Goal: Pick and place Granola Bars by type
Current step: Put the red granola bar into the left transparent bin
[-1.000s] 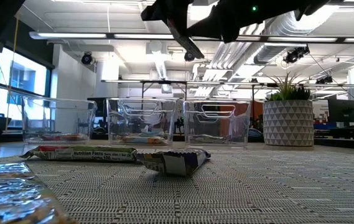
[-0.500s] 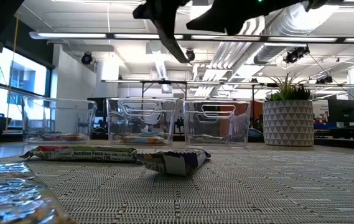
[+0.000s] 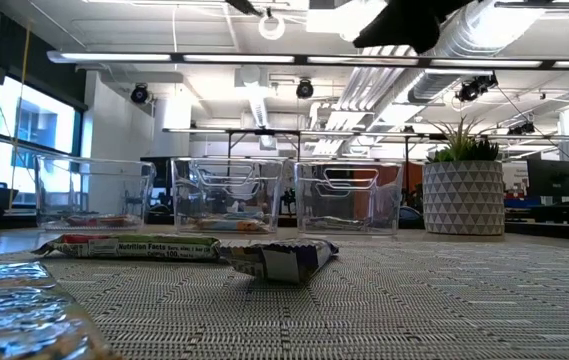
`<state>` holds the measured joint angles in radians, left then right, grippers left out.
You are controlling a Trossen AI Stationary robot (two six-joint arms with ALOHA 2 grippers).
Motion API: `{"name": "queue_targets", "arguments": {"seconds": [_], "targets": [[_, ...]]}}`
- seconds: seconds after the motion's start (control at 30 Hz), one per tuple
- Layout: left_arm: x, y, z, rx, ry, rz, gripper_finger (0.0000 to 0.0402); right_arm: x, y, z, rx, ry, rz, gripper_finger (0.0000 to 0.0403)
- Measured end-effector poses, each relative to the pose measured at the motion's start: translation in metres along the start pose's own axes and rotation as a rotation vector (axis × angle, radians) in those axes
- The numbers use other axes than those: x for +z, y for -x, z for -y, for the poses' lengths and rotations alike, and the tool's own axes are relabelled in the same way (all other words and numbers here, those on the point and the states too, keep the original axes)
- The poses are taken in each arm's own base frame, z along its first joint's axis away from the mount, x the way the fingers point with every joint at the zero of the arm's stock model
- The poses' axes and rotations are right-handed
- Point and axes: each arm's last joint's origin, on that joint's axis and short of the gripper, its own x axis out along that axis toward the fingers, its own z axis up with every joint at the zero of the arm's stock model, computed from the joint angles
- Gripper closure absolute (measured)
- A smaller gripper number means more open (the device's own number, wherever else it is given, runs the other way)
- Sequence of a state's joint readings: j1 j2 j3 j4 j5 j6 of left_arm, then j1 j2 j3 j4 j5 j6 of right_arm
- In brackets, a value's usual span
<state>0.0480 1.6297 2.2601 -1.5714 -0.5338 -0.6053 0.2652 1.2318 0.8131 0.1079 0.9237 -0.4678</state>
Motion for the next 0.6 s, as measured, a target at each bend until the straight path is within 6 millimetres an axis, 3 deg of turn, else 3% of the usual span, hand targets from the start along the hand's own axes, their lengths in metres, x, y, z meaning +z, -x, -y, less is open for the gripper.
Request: {"name": "queue_targets", "arguments": {"seconds": [0.1,0.23,0.4,0.6], "targets": [[-0.011,0.026,-0.033,0.034,0.110,0.066,0.0360,-0.004,0.004,0.004,0.008,-0.046,-0.032,0.0204],[-0.040,0.040,-0.070,0.076,0.256,0.075,0.0360,-0.011,0.007,0.004,0.048,-0.078,-0.069,0.0205],[-0.093,0.037,-0.105,0.137,0.413,0.036,0.0360,-0.012,0.007,0.003,0.068,-0.084,-0.076,0.0205],[-0.159,0.012,-0.130,0.239,0.579,0.004,0.0360,-0.012,0.006,0.003,0.094,-0.086,-0.066,0.0206]]}}
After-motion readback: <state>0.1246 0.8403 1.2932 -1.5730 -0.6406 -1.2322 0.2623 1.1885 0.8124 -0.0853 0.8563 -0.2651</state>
